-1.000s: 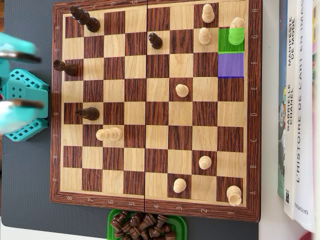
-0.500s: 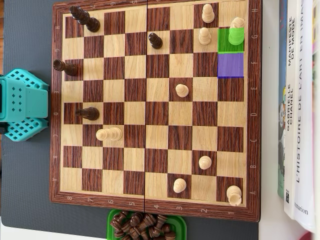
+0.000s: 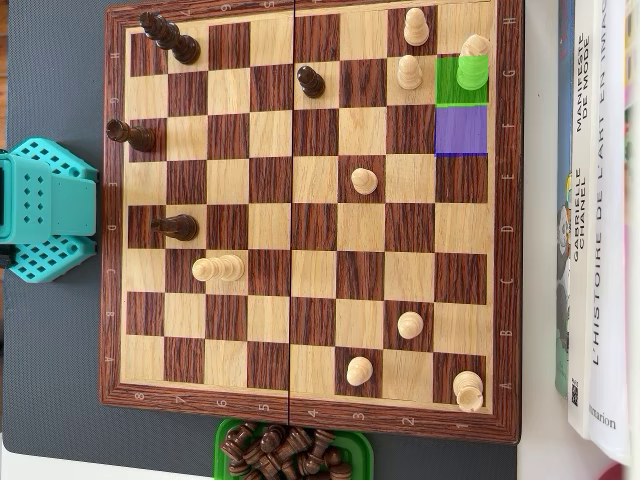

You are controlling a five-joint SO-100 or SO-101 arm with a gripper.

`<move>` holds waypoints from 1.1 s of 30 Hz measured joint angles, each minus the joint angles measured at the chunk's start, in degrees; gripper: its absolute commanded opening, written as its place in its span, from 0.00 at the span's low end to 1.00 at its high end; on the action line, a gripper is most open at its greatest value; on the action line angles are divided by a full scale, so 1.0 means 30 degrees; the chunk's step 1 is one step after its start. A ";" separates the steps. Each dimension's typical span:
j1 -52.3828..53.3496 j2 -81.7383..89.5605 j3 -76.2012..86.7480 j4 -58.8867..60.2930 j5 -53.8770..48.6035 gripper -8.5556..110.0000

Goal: Play chess

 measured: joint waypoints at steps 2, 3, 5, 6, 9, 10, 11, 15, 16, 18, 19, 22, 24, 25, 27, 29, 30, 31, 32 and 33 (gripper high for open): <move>0.0029 0.0000 0.0000 -0.0645 -0.0322 0.21; 0.0029 -0.0088 0.0000 -0.1113 -0.0527 0.21; 0.0029 0.0029 0.0000 -0.2373 -0.0674 0.21; 0.0088 0.0029 0.0000 -0.2754 -0.0674 0.21; 0.0176 0.0029 0.0000 -0.4219 -0.0674 0.21; 0.0176 0.0029 0.0000 -0.4658 -0.0674 0.21; 0.0176 0.0029 0.0000 -0.5186 -0.0674 0.21; 0.0176 0.0029 0.0000 -0.6768 -0.0674 0.21; 0.0205 0.0029 0.0000 -0.7119 -0.0674 0.21; 0.0205 0.0029 0.0000 -0.7705 -0.0674 0.21; 0.0205 0.0029 0.0000 -0.7852 -0.0762 0.21; 0.0205 0.0029 0.0000 -0.8408 -0.0762 0.21; 0.0205 0.0029 0.0000 -0.8525 -0.0791 0.21; 0.0205 0.0029 0.0000 -0.8525 -0.0791 0.21; 0.0205 0.0029 0.0000 -0.8525 -0.0791 0.21; 0.0205 0.0029 0.0000 -0.8525 -0.0791 0.21; 0.0205 0.0029 0.0000 -0.8525 -0.0791 0.21; 0.0205 0.0029 0.0000 -0.8525 -0.0791 0.21; 0.0205 0.0029 0.0000 -0.8525 -0.0791 0.21; 0.0205 0.0029 0.0000 -0.8525 -0.0791 0.21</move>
